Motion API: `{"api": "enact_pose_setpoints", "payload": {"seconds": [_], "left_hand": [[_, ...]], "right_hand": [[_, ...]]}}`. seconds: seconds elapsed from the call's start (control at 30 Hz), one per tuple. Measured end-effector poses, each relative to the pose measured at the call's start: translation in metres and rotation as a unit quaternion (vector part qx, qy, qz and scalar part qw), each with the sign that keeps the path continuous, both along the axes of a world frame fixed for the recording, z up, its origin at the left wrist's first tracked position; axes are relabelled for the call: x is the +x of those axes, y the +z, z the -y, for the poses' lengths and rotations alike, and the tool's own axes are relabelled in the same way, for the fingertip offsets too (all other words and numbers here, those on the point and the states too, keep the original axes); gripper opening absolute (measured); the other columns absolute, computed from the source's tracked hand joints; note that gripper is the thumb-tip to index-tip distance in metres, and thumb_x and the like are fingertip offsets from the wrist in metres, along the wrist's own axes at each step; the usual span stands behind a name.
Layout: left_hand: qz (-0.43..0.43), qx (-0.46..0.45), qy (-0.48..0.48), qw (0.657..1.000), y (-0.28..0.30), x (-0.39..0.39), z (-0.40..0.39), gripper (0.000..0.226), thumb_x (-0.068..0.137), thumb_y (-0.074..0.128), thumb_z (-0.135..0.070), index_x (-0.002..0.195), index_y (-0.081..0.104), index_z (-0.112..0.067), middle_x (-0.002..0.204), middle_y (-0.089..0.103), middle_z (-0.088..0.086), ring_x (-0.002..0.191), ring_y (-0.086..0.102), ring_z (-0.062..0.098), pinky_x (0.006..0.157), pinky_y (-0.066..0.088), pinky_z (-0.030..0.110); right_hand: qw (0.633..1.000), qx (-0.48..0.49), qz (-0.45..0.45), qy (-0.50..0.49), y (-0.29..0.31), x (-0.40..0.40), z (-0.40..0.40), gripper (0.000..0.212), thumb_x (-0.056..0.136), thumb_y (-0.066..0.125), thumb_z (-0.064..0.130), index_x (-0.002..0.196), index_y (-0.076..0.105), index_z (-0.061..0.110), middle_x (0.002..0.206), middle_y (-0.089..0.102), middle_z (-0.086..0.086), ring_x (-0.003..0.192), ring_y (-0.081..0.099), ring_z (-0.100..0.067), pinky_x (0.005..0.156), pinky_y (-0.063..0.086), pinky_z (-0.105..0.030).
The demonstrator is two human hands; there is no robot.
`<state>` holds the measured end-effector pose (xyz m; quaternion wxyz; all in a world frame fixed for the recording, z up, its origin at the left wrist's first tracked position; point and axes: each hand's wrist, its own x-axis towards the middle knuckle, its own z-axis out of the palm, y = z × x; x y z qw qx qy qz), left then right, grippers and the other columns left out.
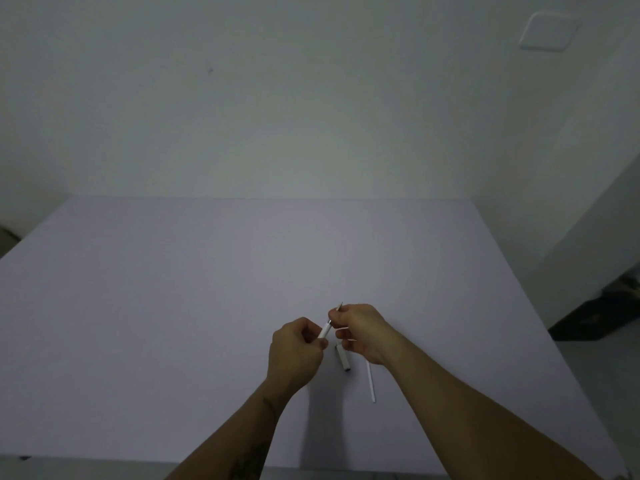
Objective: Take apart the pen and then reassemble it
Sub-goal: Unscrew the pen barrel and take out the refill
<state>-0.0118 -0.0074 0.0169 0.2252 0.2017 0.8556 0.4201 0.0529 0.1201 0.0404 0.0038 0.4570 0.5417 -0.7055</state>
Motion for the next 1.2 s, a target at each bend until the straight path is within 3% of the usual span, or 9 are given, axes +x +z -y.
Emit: {"api": "enact_pose_setpoints", "payload": {"seconds": [0.13, 0.3, 0.47, 0.63, 0.77, 0.87, 1.1, 1.2], "left_hand": [[0.000, 0.001, -0.017, 1.000, -0.001, -0.014, 0.009, 0.019, 0.080, 0.075, -0.013, 0.072, 0.064, -0.026, 0.069, 0.065, -0.003, 0.063, 0.061, 0.013, 0.058, 0.045, 0.021], [-0.008, 0.007, -0.035, 0.999, -0.001, -0.037, 0.028, 0.017, 0.079, 0.075, -0.015, 0.072, 0.065, -0.027, 0.068, 0.066, -0.004, 0.063, 0.062, 0.014, 0.058, 0.049, 0.023], [-0.014, 0.011, -0.055, 0.998, -0.008, -0.053, 0.050, 0.014, 0.079, 0.076, -0.015, 0.074, 0.066, -0.024, 0.068, 0.066, -0.004, 0.064, 0.062, 0.013, 0.059, 0.051, 0.023], [-0.020, 0.011, -0.090, 0.996, -0.009, -0.060, 0.064, 0.011, 0.078, 0.075, -0.015, 0.075, 0.067, -0.022, 0.069, 0.066, -0.004, 0.065, 0.062, 0.015, 0.060, 0.050, 0.025], [-0.023, 0.009, -0.113, 0.993, -0.006, -0.065, 0.070, 0.015, 0.078, 0.075, -0.015, 0.072, 0.065, -0.024, 0.069, 0.066, -0.004, 0.065, 0.062, 0.014, 0.059, 0.049, 0.024], [-0.022, 0.015, -0.121, 0.992, -0.005, -0.066, 0.072, 0.016, 0.078, 0.075, -0.015, 0.071, 0.065, -0.025, 0.068, 0.066, -0.004, 0.064, 0.062, 0.015, 0.059, 0.050, 0.026], [-0.008, 0.029, -0.137, 0.990, -0.006, -0.065, 0.075, 0.015, 0.079, 0.075, -0.015, 0.073, 0.065, -0.024, 0.067, 0.064, -0.003, 0.061, 0.058, 0.014, 0.058, 0.048, 0.026], [-0.003, 0.036, -0.142, 0.989, -0.004, -0.066, 0.075, 0.011, 0.080, 0.074, -0.013, 0.075, 0.067, -0.020, 0.067, 0.064, -0.002, 0.060, 0.058, 0.014, 0.057, 0.047, 0.026]], "right_hand": [[1.000, -0.001, -0.003, -0.009, 0.005, -0.011, 0.008, 0.018, 0.095, 0.056, 0.005, 0.100, 0.072, 0.010, 0.098, 0.066, -0.010, 0.081, 0.056, -0.019, 0.064, 0.050, -0.027], [0.999, -0.006, 0.004, -0.035, 0.006, -0.030, 0.033, 0.014, 0.090, 0.062, 0.010, 0.100, 0.070, 0.006, 0.095, 0.063, -0.012, 0.079, 0.056, -0.021, 0.061, 0.049, -0.029], [0.999, 0.003, -0.002, -0.045, 0.004, -0.039, 0.055, 0.019, 0.095, 0.056, 0.006, 0.101, 0.073, 0.011, 0.102, 0.065, -0.012, 0.085, 0.055, -0.022, 0.067, 0.052, -0.030], [0.997, 0.029, 0.021, -0.070, 0.005, -0.042, 0.073, 0.015, 0.090, 0.061, 0.007, 0.099, 0.071, 0.002, 0.086, 0.061, -0.011, 0.071, 0.053, -0.018, 0.062, 0.048, -0.028], [0.997, 0.005, -0.005, -0.078, 0.008, -0.037, 0.080, 0.017, 0.092, 0.059, 0.006, 0.102, 0.073, 0.007, 0.095, 0.065, -0.011, 0.078, 0.055, -0.020, 0.064, 0.050, -0.028], [0.996, 0.016, 0.004, -0.091, 0.008, -0.037, 0.085, 0.009, 0.089, 0.063, 0.008, 0.091, 0.072, 0.007, 0.088, 0.062, -0.010, 0.073, 0.055, -0.019, 0.060, 0.048, -0.028], [0.994, 0.038, -0.005, -0.105, 0.007, -0.032, 0.091, 0.025, 0.094, 0.053, 0.001, 0.089, 0.073, 0.014, 0.093, 0.066, -0.008, 0.079, 0.057, -0.017, 0.065, 0.052, -0.026], [0.993, 0.010, -0.014, -0.115, 0.008, -0.032, 0.093, 0.016, 0.093, 0.057, 0.005, 0.097, 0.072, 0.010, 0.091, 0.065, -0.007, 0.077, 0.057, -0.018, 0.064, 0.050, -0.028]]}}
